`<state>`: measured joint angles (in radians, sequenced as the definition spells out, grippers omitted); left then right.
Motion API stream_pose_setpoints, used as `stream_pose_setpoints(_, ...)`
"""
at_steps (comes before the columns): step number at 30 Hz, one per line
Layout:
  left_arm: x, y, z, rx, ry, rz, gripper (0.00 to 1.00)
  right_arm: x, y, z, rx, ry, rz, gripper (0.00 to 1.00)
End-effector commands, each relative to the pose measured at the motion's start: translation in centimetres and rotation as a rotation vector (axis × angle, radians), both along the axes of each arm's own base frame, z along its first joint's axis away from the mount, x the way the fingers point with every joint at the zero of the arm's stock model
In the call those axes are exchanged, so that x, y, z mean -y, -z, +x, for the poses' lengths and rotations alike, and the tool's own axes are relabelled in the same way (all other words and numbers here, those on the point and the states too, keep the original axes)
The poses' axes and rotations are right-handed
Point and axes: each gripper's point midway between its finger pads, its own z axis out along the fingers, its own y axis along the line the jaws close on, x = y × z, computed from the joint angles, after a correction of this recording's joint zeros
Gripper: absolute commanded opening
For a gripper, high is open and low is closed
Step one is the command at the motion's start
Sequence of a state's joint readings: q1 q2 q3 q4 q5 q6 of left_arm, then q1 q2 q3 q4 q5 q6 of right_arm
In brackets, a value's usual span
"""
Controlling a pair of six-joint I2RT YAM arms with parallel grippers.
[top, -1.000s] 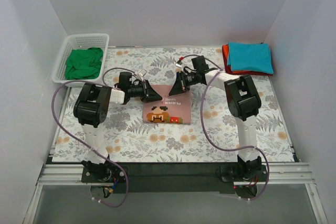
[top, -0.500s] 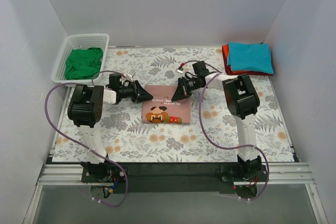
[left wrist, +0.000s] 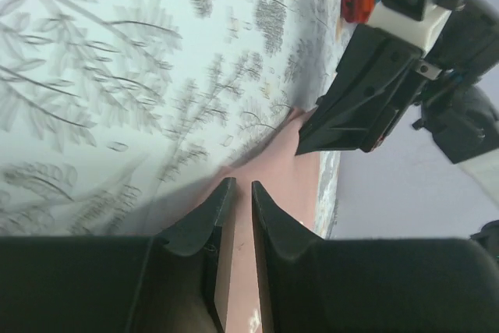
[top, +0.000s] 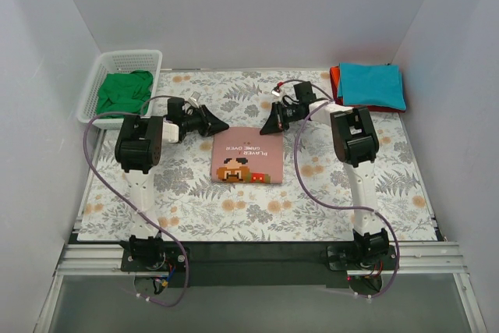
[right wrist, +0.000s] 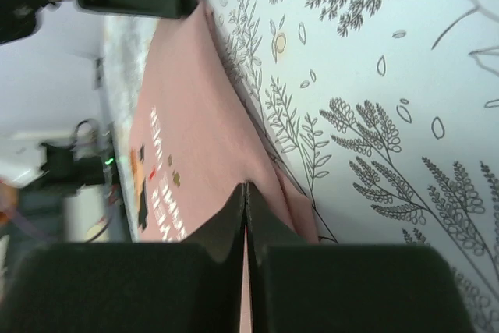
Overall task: Fold and stack the t-shirts
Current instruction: Fold the tshirt, then neatly place the folded tshirt to the corner
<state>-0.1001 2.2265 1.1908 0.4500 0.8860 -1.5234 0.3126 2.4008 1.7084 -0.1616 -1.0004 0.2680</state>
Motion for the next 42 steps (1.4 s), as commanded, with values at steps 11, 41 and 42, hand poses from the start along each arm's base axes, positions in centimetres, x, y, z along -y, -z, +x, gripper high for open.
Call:
stream_pose_setpoints(11, -0.9, -10.6, 3.2, 0.347, 0.035, 0.113, 0.27, 1.6, -5.3, 7.4, 0.192, 0.11, 0.011, 0.16)
stream_pose_setpoints(41, 18.6, -3.1, -20.5, 1.468, 0.803, 0.985, 0.37, 15.0, -4.2, -8.9, -0.165, 0.664, -0.158, 0.67)
stream_pose_setpoints(42, 18.5, -2.3, -20.1, 1.466, 0.793, 1.022, 0.35, 14.9, -3.9, -9.1, -0.181, 0.667, -0.152, 0.67)
